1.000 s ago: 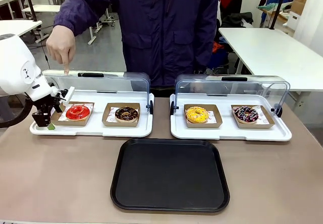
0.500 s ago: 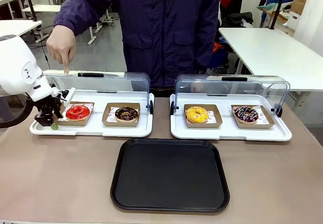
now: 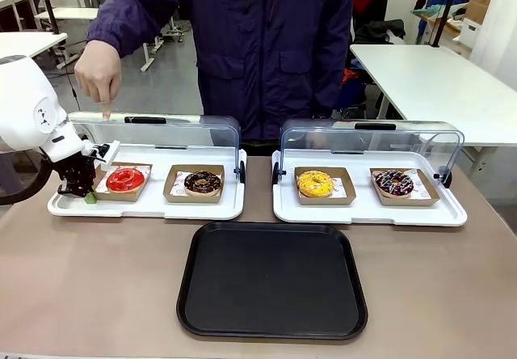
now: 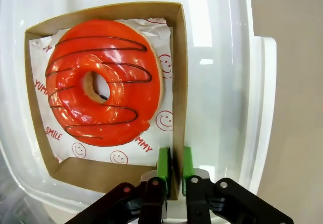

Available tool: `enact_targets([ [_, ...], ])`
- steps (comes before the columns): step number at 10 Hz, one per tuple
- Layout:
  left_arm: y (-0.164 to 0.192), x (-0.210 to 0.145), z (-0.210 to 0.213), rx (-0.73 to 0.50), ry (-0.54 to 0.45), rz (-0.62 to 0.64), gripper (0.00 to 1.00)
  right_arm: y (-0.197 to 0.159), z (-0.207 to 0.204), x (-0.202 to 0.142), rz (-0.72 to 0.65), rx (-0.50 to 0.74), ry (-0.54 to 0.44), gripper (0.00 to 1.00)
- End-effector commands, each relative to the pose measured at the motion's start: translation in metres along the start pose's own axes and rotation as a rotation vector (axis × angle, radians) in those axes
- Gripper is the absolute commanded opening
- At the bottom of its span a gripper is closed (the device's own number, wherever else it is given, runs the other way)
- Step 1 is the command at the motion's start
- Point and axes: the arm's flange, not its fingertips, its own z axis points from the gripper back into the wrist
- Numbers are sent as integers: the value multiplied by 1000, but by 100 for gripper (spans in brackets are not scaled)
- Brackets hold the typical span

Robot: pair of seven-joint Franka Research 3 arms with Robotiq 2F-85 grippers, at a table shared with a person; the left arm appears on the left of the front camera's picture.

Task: Move the first donut from the left to the tray.
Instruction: Pick up the Paper togo box containing the Donut indicated by the person and place it on the Handle tray.

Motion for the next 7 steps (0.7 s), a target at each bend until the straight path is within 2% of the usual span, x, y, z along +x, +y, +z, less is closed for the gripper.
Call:
enact_targets([
  [1, 3, -1, 2, -14, 6, 13, 0, -1, -1, 1, 21, 0, -22, 100],
  [3, 6, -2, 1, -30, -31, 20, 0, -1, -1, 1, 21, 0, -22, 100],
  [4, 0, -1, 1, 1, 0, 1, 0, -1, -1, 1, 21, 0, -22, 100],
  [7, 0, -1, 1, 1, 0, 1, 0, -1, -1, 1, 21, 0, -22, 100],
])
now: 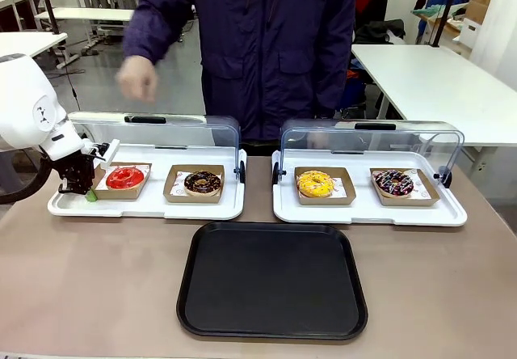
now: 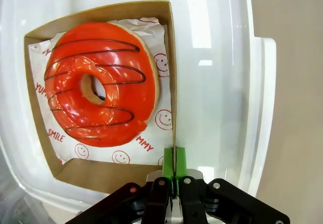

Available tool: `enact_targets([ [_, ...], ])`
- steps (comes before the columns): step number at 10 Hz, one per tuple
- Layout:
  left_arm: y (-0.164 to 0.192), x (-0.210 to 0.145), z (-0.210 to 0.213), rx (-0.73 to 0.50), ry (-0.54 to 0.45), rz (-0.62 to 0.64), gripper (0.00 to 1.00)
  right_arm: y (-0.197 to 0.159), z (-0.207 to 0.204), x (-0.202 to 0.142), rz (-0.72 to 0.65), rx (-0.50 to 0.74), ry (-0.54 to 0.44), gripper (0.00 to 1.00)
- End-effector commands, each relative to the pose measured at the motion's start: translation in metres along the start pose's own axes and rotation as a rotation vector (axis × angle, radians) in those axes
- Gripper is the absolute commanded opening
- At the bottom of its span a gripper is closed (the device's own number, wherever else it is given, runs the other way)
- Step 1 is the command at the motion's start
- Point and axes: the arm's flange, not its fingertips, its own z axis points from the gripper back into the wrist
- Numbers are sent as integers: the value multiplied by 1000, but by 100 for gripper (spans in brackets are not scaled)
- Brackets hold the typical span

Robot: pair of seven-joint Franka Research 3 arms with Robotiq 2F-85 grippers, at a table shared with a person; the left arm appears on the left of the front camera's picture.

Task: Move the first donut from the left to the tray.
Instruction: Pick up the Paper togo box containing the Donut indicated by the person and place it on the Handle tray.

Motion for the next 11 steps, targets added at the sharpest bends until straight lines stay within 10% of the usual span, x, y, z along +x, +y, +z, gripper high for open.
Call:
enact_targets([
  [1, 0, 0, 0, 0, 0, 0, 2, -1, -1, 1, 21, 0, -22, 100],
  [7, -57, 127, 92, 277, -21, -10, 2, -1, -1, 1, 21, 0, -22, 100],
  [11, -142, 195, 118, 211, -109, -85, 2, -1, -1, 1, 21, 0, -22, 100],
])
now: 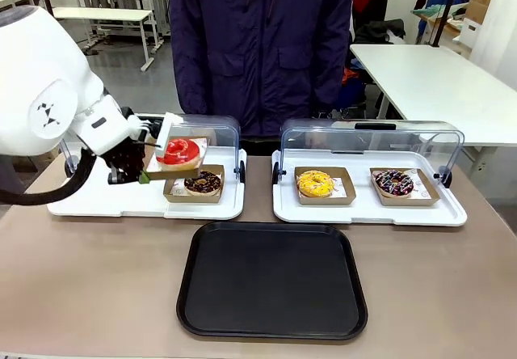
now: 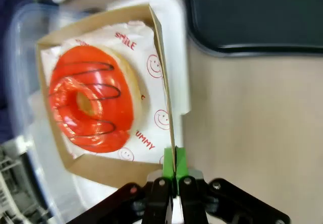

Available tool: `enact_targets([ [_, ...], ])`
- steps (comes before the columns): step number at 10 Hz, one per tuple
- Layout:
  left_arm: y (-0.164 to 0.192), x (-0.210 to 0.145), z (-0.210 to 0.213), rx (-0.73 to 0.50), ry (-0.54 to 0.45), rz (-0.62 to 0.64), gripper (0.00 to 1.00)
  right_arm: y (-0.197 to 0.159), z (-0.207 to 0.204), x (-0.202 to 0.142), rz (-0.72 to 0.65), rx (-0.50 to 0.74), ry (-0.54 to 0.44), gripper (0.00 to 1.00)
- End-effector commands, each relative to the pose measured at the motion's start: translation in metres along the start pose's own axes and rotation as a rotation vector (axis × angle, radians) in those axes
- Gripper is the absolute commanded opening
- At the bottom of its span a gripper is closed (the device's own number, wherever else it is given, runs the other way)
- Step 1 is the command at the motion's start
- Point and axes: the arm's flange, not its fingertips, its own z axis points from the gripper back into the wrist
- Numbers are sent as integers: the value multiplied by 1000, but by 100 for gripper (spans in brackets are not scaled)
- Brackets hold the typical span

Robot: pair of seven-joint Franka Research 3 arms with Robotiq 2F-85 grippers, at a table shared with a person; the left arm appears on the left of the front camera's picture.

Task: Move the first donut from the left to the tray.
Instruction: Pick up the Paper togo box containing the Donut indicated by the person and place it on the Handle tray.

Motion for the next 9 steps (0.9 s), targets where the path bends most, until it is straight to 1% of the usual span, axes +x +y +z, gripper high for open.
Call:
enact_targets([
  [1, -36, 21, 13, -69, -53, -12, 2, -1, -1, 1, 21, 1, -24, 100],
  [3, -67, 53, 1, -156, -54, -48, 2, -1, -1, 1, 21, 1, -24, 100],
  [4, -73, 59, 0, -149, -59, -68, 2, -1, -1, 1, 21, 1, -24, 100],
  [5, -68, 57, 4, -71, 37, -102, 2, -1, -1, 1, 21, 1, -24, 100],
  [6, -49, 69, 6, -146, -46, -77, 2, -1, -1, 1, 21, 1, -24, 100],
  [8, -49, 69, 6, -146, -46, -77, 2, -1, -1, 1, 21, 1, -24, 100],
  [9, -50, 73, 5, -141, -28, -94, 2, -1, -1, 1, 21, 1, -24, 100],
])
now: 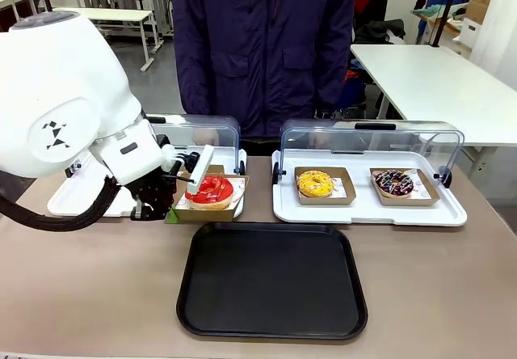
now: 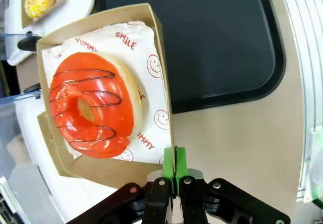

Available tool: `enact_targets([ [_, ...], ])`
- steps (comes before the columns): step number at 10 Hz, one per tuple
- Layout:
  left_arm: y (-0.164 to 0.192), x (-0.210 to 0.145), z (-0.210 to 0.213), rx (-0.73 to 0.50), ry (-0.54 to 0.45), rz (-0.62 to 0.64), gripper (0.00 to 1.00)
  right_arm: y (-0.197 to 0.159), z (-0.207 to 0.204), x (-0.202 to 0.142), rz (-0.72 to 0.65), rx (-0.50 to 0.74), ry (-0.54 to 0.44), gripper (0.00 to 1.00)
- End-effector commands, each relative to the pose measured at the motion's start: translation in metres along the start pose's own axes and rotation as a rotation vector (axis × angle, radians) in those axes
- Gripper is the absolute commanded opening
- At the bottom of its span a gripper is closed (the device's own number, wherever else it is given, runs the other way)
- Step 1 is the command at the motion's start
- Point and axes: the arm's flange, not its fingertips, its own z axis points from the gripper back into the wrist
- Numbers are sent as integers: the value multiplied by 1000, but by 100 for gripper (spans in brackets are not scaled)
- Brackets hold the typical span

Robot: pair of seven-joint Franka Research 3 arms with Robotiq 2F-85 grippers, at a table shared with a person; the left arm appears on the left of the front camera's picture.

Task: Move the first donut from the left to the tray.
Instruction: Pick up the Paper togo box containing the Donut indicated by the person and place it on the Handle tray.

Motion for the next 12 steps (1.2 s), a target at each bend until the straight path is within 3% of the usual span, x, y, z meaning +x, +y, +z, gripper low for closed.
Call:
enact_targets([
  [1, -12, 42, -20, 43, -47, -82, 2, -1, -1, 1, 21, 0, -24, 100],
  [3, -35, 90, -43, 52, -14, -65, 2, -1, -1, 1, 21, 0, -24, 100],
  [6, -68, 133, -73, 60, -12, -34, 2, -1, -1, 1, 21, 0, -24, 100],
  [9, -93, 148, -91, 23, 25, 52, 2, -1, -1, 1, 21, 0, -24, 100],
  [12, -106, 150, -96, 8, 39, 51, 2, -1, -1, 1, 21, 0, -24, 100],
])
